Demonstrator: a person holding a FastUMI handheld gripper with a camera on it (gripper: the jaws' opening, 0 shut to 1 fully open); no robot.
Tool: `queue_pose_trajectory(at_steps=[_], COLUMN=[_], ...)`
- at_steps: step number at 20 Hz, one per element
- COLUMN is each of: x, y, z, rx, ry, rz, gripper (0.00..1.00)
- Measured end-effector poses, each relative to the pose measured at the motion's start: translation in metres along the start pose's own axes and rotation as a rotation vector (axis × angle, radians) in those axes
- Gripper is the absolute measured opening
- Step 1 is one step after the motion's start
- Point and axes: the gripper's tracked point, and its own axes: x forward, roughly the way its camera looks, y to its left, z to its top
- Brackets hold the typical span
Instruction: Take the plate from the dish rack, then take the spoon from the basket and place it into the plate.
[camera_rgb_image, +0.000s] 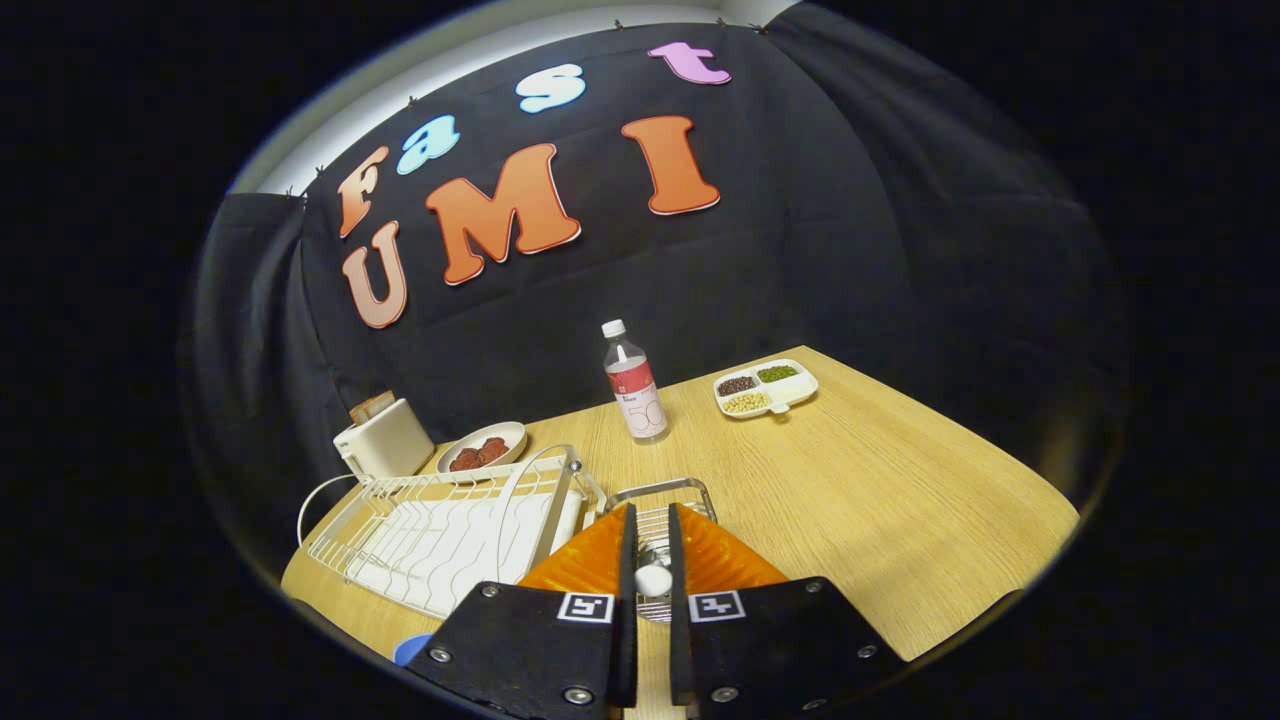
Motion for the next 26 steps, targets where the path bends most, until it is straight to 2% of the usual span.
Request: queue_pose_trajectory(at_steps=[8, 14, 21, 26], x=[-0.05, -0.106, -0.149, -0.151], y=[0.008, 0.037, 0.085, 0.115], z=[0.058, 0.075, 0.044, -0.011], rx=[-0.06, 0.008, -0.05, -0.092], ry=[-0.113, -0.126, -0.078, 0.015], rz=[-0.013, 0.112, 0.296, 0.423], gripper=[0.13, 0.13, 0.13, 0.13])
